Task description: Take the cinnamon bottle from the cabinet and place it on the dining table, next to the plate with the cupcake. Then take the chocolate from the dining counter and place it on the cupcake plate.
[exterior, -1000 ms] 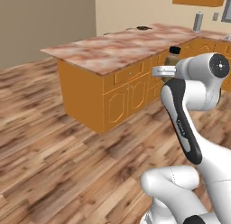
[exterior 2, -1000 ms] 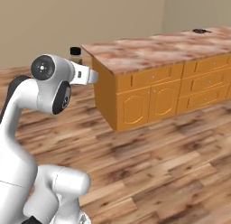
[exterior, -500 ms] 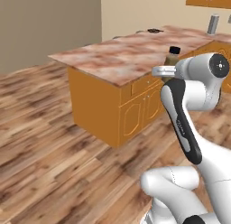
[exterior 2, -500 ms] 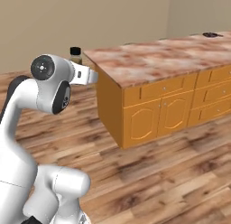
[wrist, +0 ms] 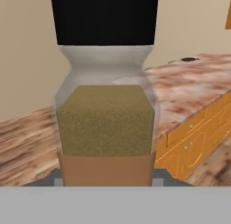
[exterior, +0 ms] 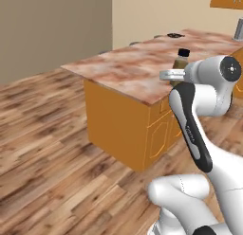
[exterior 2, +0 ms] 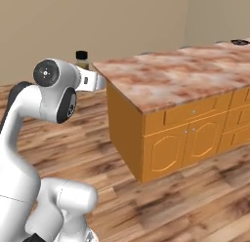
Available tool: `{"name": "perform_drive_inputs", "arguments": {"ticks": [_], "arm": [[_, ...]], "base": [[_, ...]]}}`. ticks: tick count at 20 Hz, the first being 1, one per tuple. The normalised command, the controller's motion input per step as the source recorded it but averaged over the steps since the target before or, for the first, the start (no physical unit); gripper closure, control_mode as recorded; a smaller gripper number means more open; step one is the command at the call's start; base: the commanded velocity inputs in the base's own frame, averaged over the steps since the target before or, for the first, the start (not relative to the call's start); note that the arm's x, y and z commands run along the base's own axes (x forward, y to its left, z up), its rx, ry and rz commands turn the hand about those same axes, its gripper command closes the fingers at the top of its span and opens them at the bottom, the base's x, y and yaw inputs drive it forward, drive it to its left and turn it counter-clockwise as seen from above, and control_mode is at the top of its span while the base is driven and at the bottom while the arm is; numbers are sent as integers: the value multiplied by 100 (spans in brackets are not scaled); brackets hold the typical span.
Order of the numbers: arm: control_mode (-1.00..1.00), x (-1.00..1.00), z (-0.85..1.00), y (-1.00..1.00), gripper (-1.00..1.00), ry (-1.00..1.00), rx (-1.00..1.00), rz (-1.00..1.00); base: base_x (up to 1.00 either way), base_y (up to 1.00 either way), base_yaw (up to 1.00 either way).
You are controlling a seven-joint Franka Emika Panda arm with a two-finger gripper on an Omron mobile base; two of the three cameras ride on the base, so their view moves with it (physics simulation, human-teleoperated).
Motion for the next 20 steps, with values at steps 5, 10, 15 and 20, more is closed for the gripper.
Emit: {"name": "perform_drive_inputs", "arguments": {"ticks": [5, 10, 15, 20], "arm": [[100, 0, 0, 0, 100, 0, 0, 0], [100, 0, 0, 0, 100, 0, 0, 0], [100, 0, 0, 0, 100, 0, 0, 0], [100, 0, 0, 0, 100, 0, 0, 0]], "base": [[94, 27, 0], [94, 31, 0], [92, 35, -2], [84, 43, -12]]}}
